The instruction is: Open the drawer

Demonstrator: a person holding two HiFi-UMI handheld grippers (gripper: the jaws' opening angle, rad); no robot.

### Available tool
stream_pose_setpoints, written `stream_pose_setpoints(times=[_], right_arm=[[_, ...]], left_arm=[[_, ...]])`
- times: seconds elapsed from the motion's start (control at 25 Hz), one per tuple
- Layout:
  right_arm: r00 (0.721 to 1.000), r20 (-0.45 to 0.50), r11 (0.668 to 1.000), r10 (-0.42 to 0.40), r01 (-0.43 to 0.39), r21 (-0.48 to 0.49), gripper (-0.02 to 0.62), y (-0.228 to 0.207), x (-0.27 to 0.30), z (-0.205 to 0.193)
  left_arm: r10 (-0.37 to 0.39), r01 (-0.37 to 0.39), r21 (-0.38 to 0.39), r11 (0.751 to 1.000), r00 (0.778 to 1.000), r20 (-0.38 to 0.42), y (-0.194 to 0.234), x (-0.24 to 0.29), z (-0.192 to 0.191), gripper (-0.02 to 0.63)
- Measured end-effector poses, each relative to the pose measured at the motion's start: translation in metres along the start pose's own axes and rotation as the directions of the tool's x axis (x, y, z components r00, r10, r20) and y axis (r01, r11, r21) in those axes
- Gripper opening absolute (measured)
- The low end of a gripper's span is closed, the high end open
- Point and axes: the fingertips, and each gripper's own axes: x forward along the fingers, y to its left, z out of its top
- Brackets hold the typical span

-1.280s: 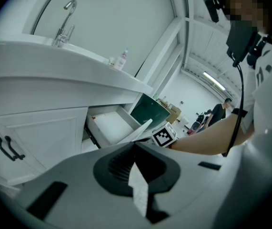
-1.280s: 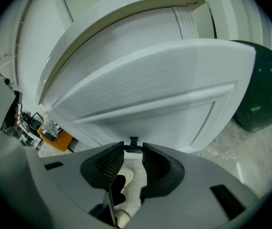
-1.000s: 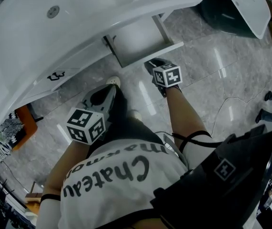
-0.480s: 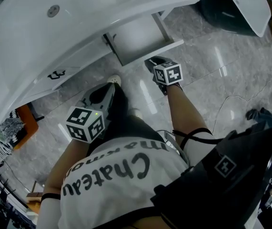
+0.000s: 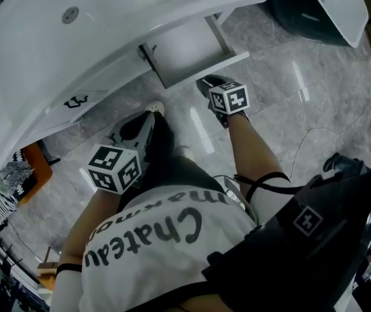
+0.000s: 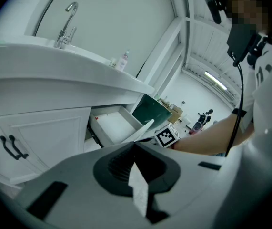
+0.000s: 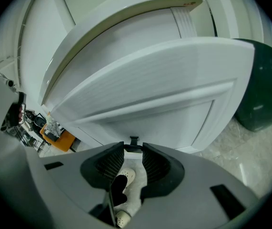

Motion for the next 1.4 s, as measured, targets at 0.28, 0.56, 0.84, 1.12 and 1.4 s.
stream_pose_setpoints(times=[0.28,0.56,0.84,1.12,1.4], right_arm=[[1.0,0.002,1.0,-0.003,0.003,-0.004,0.127,0.0,-0.002,-0.003],[1.0,-0.004,1.0,-0.004,0.004,0.0,0.126,-0.001,-0.005,-0.008],[0.992,-0.125,0.998,-0.015,0.007,-0.068,0.005,-0.001,-0.014,-0.04],[0.999,-0.049,0.996,0.003,0.002,0.089,0.005,0.016,-0.046,-0.085],[0.995,0.089,0.991,0.038,-0.049,0.122,0.005,0.045,-0.087,-0.042]], left_arm=[[0.005,-0.005,-0.003,1.0,1.0,-0.004,-0.002,0.0,-0.006,0.008],[0.005,-0.005,0.006,1.0,1.0,0.003,-0.006,0.0,-0.007,0.008],[-0.002,0.002,0.004,1.0,1.0,0.013,-0.01,0.0,-0.009,0.008],[-0.019,0.021,-0.074,0.997,1.0,0.025,0.0,0.007,-0.012,0.008],[-0.018,0.017,0.009,1.0,0.999,0.031,-0.016,-0.005,0.006,0.008]])
